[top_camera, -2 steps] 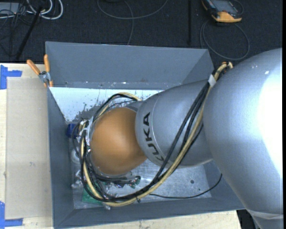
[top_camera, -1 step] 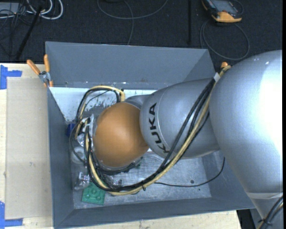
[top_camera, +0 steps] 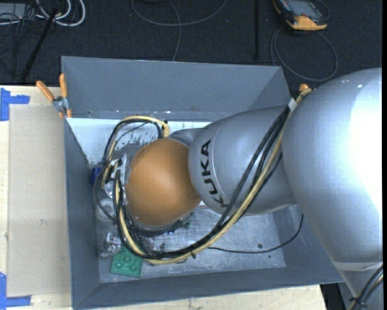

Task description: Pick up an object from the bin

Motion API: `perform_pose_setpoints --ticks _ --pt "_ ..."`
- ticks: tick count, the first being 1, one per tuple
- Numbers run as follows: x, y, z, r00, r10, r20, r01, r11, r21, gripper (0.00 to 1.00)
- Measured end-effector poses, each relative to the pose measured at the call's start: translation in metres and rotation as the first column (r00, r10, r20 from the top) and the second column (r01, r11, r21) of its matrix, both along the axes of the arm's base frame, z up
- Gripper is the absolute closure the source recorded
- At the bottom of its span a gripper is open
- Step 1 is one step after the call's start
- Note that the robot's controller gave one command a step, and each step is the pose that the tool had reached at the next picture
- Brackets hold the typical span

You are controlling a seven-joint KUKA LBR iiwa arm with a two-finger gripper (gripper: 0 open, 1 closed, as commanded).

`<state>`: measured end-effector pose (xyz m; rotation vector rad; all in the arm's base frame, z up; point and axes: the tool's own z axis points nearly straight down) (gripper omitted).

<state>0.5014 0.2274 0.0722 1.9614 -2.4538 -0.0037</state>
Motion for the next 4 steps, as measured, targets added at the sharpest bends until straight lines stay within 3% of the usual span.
perform_pose_setpoints --ticks 1,2,4 --pt "0.001 0.001 0.002 1.000 0.000 0.002 0.000 1.000 0.001 1.00" --pt "0.002 0.002 0.086 1.000 -0.005 0.007 0.005 1.000 0.002 1.00" --pt "0.003 0.004 0.126 1.000 -0.016 0.003 0.016 1.000 0.000 1.00"
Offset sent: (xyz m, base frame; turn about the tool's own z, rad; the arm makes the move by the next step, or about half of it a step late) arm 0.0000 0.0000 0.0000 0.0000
